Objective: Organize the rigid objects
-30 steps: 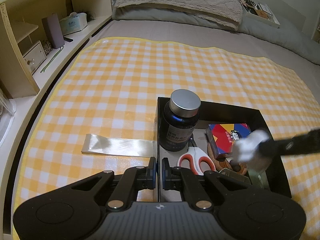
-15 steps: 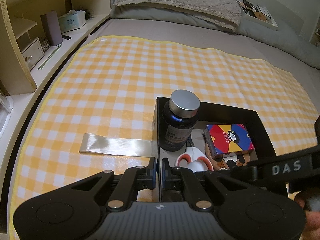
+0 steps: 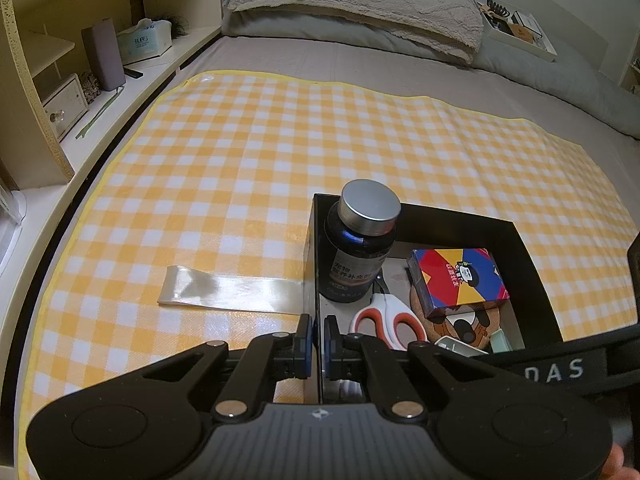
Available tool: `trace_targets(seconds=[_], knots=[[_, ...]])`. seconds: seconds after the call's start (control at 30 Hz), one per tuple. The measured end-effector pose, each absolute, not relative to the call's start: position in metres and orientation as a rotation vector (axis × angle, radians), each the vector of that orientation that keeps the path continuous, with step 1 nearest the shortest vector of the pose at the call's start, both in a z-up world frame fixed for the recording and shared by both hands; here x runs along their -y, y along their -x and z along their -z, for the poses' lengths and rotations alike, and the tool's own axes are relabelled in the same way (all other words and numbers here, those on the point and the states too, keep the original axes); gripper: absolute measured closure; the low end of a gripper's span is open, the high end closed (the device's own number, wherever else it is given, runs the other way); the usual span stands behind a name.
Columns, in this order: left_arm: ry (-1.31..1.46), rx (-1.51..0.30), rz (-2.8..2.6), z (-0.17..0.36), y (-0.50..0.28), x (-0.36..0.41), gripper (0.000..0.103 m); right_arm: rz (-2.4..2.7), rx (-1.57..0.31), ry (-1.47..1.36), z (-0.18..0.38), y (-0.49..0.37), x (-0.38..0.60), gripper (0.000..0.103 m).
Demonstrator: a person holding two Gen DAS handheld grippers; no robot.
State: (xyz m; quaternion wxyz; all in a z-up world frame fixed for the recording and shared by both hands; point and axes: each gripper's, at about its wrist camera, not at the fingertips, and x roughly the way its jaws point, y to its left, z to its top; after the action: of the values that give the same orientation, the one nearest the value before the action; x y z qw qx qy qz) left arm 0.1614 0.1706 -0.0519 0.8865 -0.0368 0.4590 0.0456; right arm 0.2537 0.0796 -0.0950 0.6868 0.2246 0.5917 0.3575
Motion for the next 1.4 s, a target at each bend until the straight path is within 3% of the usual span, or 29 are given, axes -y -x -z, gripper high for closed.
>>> trace_targets(seconds=[0.47, 0.53, 0.87, 0.93, 1.0, 1.07, 1.4], knots=[[0.077, -0.955, -0.094, 0.052, -0.161, -0.171, 0.098, -0.791, -1.248, -0.324, 0.074, -0.247, -0.071, 0.049], [0.076, -0.955, -0.095, 0.052, -0.161, -0.171, 0.098, -0.797, -1.234, -0.29, 0.07, -0.245, -0.07, 0.037], [0.073, -0.955, -0.098, 0.052, -0.161, -0.171, 0.098, -0.843, -1.116, -0.181, 0.039, -0.229, -0.055, 0.024], [0.071, -0.955, -0.099, 0.052, -0.161, -0.172, 0.098, -0.847, -1.091, -0.165, 0.032, -0.225, -0.048, 0.013], [0.07, -0.955, -0.099, 0.052, -0.161, -0.172, 0.098, -0.848, -1.065, -0.154, 0.025, -0.221, -0.042, 0.013], [0.071, -0.955, -0.099, 0.051, -0.161, -0.173, 0.098, -0.836, -1.041, -0.143, 0.018, -0.216, -0.034, 0.001], [0.069, -0.955, -0.1, 0.051, -0.161, -0.173, 0.098, -0.718, -0.938, -0.138, -0.009, -0.187, -0.002, 0.0]])
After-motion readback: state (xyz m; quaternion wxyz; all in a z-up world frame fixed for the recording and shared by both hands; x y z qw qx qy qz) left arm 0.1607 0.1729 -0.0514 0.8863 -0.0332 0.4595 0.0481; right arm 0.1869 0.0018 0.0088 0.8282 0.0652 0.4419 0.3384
